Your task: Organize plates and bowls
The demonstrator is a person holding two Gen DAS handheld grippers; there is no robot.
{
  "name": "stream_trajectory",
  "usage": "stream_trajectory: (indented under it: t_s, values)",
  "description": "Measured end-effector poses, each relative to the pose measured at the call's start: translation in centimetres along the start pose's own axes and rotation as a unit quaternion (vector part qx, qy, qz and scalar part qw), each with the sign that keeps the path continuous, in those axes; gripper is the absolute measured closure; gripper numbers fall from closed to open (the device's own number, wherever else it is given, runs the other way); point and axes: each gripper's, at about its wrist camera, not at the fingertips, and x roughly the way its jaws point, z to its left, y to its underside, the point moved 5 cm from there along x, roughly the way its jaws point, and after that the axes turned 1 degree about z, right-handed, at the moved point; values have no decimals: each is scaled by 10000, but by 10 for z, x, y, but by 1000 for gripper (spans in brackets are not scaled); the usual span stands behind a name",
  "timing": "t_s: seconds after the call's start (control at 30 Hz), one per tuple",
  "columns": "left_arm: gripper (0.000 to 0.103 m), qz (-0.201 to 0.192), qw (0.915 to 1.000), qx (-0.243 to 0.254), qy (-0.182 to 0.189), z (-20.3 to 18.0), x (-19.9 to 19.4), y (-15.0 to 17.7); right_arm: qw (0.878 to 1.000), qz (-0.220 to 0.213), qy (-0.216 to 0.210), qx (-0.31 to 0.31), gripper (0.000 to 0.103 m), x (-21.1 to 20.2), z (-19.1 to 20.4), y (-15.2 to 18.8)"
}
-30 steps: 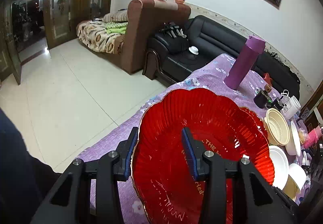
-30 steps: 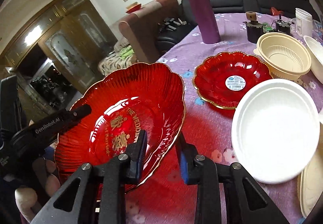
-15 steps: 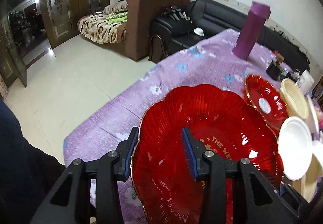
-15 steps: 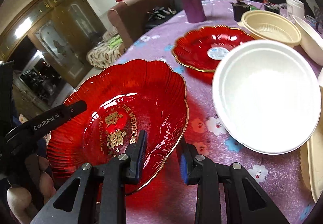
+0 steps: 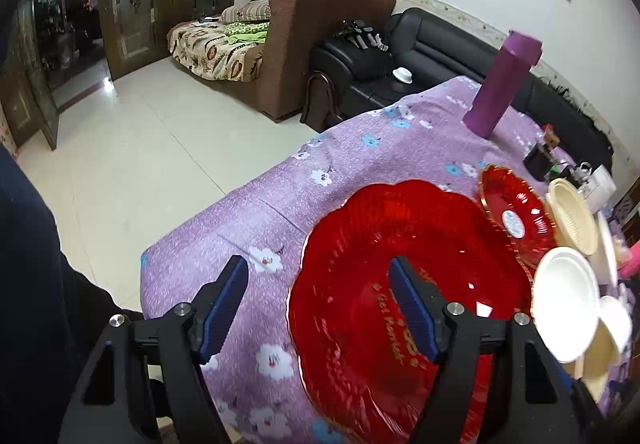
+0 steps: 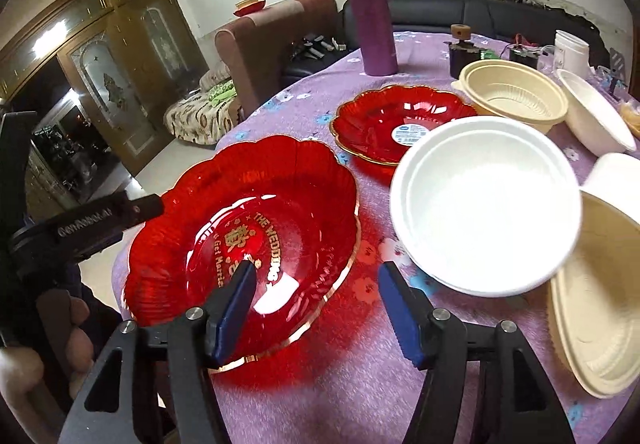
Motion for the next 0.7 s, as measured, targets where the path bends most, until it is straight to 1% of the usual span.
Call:
stream_trajectory:
  t_s: [0.23, 0.53, 0.7]
  values:
    - [27, -114, 9995, 46, 278, -13, -28, 8, 9996, -103, -1, 270, 33, -23, -19, 12]
    - [23, -205, 9955, 561, 737, -54, -59, 27, 9964, -371, 135, 753, 32, -61, -53, 30]
    - [23, -155, 9902, 928, 1035, -83, -69, 41, 9915, -579, 343, 1111, 32, -89, -87, 38]
